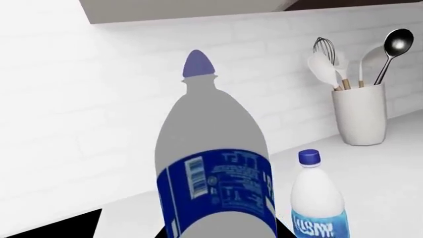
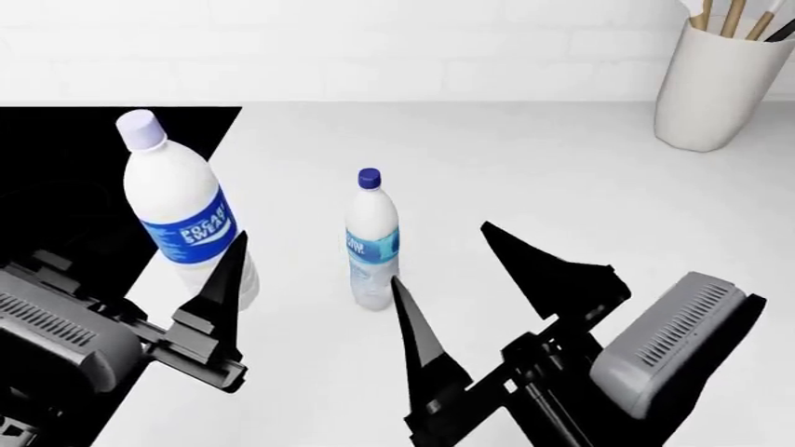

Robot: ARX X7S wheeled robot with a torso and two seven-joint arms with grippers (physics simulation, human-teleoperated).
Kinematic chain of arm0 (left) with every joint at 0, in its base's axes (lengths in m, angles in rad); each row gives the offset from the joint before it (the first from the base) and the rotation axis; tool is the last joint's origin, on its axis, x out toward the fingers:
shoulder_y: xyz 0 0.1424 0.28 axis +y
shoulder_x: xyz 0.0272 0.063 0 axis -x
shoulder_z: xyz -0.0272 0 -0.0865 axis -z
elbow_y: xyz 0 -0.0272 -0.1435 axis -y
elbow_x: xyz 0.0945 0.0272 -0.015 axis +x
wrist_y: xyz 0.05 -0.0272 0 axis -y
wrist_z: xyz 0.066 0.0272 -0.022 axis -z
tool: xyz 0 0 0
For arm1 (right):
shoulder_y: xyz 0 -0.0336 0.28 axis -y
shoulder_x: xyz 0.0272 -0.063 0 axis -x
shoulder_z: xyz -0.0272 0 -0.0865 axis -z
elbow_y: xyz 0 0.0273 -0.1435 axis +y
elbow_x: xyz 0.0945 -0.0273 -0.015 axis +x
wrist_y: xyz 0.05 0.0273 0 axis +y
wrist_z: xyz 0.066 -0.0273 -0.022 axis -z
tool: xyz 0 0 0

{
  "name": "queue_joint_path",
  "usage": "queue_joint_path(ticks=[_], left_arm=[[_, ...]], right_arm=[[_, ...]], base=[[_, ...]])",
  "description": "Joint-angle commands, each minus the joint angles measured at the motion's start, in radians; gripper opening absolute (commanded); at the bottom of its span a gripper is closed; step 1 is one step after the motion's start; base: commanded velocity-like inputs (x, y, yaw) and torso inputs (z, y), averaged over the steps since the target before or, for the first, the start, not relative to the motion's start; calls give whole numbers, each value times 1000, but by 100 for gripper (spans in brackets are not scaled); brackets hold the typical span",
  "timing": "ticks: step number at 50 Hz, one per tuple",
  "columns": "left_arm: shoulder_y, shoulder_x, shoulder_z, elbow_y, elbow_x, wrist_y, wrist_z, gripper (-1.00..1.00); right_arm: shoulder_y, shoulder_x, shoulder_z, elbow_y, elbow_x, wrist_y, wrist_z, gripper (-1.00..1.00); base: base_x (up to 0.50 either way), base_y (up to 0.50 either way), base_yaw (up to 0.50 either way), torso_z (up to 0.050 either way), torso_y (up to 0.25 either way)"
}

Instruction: Move the drinks to the dining counter.

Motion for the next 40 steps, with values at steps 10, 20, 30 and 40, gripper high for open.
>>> queue_joint_path(ticks=[10, 20, 30, 40], left_arm=[[4, 1, -7, -2, -4, 15, -1, -100], [3, -3, -10, 0, -6, 18, -2, -100], [9, -1, -15, 3, -2, 27, -4, -100], [22, -5, -24, 5, -3, 34, -6, -100]], right_arm=[[47, -12, -52, -2, 24, 37, -21, 100], [90, -29, -76, 10, 30, 69, -16, 100], [135, -47, -89, 40, 33, 93, -14, 100], [184, -68, -103, 62, 51, 131, -2, 100]], base=[[0, 0, 0, 0, 0], [0, 0, 0, 0, 0], [0, 0, 0, 0, 1], [0, 0, 0, 0, 0]])
